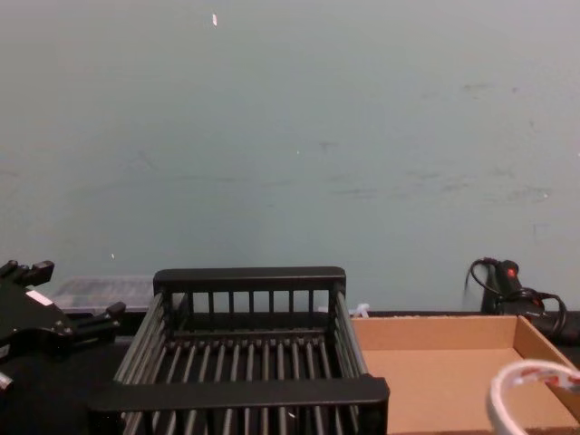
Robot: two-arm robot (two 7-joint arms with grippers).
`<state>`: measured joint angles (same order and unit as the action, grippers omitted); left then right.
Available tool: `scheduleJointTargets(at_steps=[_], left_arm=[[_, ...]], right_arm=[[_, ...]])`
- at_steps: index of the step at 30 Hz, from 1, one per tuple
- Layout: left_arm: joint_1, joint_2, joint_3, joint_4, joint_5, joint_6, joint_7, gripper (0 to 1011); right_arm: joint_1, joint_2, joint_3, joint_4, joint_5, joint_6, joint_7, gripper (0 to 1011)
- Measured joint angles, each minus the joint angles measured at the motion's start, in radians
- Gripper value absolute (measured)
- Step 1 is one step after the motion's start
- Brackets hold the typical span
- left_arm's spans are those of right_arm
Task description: Pick up the white tape and place it into the black box , Pick up the silver tape and place it into the brown box.
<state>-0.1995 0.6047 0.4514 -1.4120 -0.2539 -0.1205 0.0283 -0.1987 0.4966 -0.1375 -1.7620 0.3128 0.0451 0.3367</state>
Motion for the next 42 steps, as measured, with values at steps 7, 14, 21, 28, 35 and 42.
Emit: scheduleJointTargets(at_steps=[7, 14, 21, 28, 35, 42], left_arm=[[0.000, 0.000, 0.000, 0.000, 0.000, 0.000, 0.000, 1001], [0.000, 0.000, 0.000, 0.000, 0.000, 0.000, 0.000, 1001], [0.000, 0.000, 0.000, 0.000, 0.000, 0.000, 0.000, 1001], [0.000, 0.000, 0.000, 0.000, 0.000, 0.000, 0.000, 1001], [0.000, 0.000, 0.000, 0.000, 0.000, 0.000, 0.000, 1001], [0.000, 0.000, 0.000, 0.000, 0.000, 0.000, 0.000, 1001]], right_arm=[[0.056, -0.020, -0.024, 0.005, -0.017, 0.043, -0.017, 93], [0.123, -0.039, -0.051, 0.027, -0.031, 0.076, -0.020, 93], [0.202, -0.073, -0.083, 0.078, -0.035, 0.104, -0.021, 93], [0.281, -0.108, -0.124, 0.131, -0.059, 0.123, -0.028, 93], [0.349, -0.145, -0.155, 0.190, -0.080, 0.125, -0.033, 93], [0.414, -0.185, -0.186, 0.262, -0.106, 0.116, -0.034, 93]])
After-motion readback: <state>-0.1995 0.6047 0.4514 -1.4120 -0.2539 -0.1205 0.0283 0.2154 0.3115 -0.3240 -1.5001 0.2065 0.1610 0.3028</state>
